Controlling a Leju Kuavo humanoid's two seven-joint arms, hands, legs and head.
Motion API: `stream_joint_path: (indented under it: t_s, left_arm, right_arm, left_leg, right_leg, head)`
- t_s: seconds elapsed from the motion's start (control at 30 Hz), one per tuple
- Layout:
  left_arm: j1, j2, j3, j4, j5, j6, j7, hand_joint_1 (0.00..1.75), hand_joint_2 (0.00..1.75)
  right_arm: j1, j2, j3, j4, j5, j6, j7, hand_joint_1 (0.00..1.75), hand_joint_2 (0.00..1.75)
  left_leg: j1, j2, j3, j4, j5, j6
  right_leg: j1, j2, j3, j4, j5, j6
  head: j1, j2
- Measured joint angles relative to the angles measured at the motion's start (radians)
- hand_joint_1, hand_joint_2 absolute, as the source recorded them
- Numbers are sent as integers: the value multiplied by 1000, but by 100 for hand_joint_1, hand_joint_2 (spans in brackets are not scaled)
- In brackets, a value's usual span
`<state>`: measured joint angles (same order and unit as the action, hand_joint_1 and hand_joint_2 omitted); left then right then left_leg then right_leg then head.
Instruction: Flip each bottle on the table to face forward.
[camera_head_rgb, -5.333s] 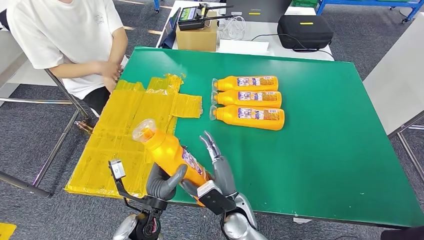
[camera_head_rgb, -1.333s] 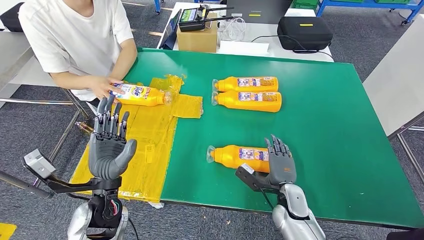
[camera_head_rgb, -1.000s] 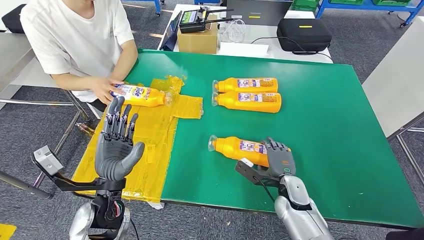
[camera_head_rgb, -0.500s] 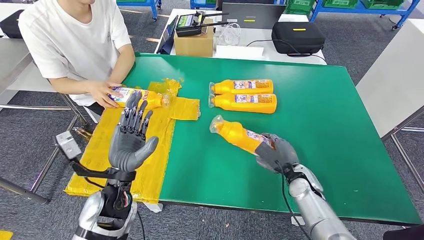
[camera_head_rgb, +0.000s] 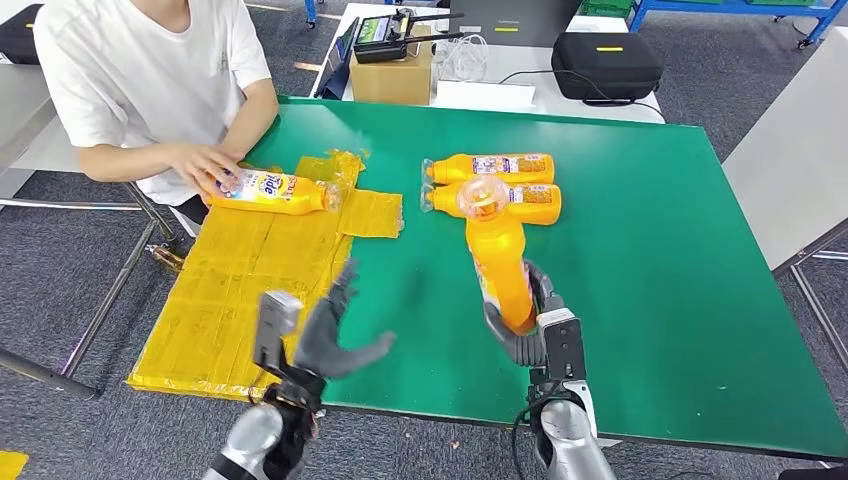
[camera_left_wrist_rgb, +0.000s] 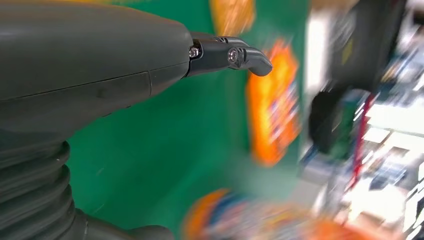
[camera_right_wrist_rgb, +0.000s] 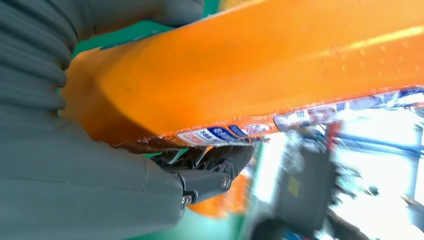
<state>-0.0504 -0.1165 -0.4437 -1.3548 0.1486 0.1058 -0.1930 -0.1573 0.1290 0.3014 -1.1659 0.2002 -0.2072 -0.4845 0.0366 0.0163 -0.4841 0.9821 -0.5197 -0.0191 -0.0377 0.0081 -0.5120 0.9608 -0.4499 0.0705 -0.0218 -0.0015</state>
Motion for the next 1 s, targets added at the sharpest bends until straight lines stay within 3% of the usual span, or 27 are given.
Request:
stream_joint_path:
  t_s: [0.17, 0.3, 0.63, 1.0]
  left_arm:
    - [4, 6, -54, 43, 16, -54, 25, 0, 175]
    - [8, 6, -66, 46, 86, -75, 30, 0, 175]
    - [29, -10, -72, -102, 200, 41, -60, 0, 175]
    - [47, -7, -89, -179, 282, 9, -70, 0, 175]
  right_arm:
    - [9, 27, 44, -66, 15, -43, -16, 175, 175]
    - [10, 40, 76, -71, 1, -23, -22, 175, 175]
    - [11, 95, 270, 33, -25, 6, -76, 175, 175]
    - [-10, 99, 368, 86, -38, 8, -72, 175, 175]
  left_leg:
    - [0, -1, -2, 0, 0, 0]
    - [0, -1, -3, 0, 0, 0]
    - [1, -2, -4, 0, 0, 0]
    - [0, -2, -4, 0, 0, 0]
  right_leg:
    - [0, -1, -2, 0, 0, 0]
    - [0, -1, -3, 0, 0, 0]
    - [0, -2, -3, 0, 0, 0]
    - [0, -2, -4, 0, 0, 0]
  head:
    - [0, 0]
    - [0, 0]
    - [0, 0]
    - [0, 0]
